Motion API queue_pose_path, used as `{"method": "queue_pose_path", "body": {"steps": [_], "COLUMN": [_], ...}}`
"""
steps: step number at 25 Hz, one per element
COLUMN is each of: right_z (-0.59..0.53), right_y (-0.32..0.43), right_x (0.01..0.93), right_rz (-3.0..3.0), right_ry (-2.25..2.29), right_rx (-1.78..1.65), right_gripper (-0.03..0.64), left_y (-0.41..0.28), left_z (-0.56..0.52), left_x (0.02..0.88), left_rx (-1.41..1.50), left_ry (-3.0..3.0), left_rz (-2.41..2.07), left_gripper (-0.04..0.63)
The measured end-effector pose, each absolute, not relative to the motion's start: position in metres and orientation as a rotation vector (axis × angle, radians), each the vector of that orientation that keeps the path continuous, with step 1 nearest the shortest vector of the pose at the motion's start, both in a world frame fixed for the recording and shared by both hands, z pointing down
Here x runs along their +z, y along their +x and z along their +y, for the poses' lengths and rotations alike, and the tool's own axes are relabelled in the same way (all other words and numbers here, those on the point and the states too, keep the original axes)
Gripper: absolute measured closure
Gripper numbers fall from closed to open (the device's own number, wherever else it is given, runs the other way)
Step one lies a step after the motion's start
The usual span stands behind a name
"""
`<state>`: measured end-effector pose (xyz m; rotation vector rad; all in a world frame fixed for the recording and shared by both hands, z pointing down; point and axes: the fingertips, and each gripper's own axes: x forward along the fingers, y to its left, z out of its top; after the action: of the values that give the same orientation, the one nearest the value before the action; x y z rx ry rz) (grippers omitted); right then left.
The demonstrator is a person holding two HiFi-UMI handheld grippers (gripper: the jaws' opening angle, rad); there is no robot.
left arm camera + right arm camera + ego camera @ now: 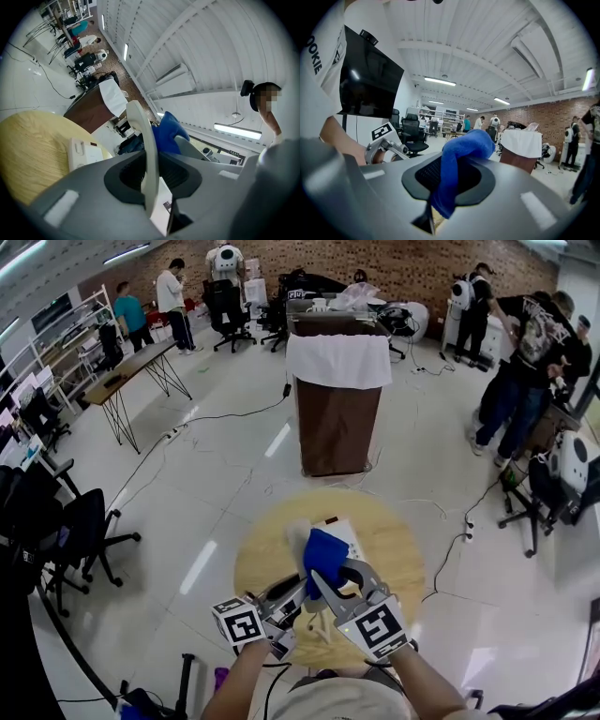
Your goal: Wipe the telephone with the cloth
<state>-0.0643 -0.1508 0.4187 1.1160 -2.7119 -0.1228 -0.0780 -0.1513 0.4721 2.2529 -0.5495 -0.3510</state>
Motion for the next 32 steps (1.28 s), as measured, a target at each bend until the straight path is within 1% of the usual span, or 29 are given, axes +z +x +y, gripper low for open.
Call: {"method": "queue_pose_path", "body": {"steps": [32], "right_z": [-0.216], "right_y": [-0.058], "right_x": [0.37], "right_rz": [-2.718], "right_ry": [1.221], "right_rx": [-0.273], "right_gripper": [0.554], "left_y": [-0.052], "left_z": [-0.125], "left_x": [0.473], "left_rx": [-0.276], "left_ry": [2.331], "left_rz": [-0.461], "left_gripper": [0.514]}}
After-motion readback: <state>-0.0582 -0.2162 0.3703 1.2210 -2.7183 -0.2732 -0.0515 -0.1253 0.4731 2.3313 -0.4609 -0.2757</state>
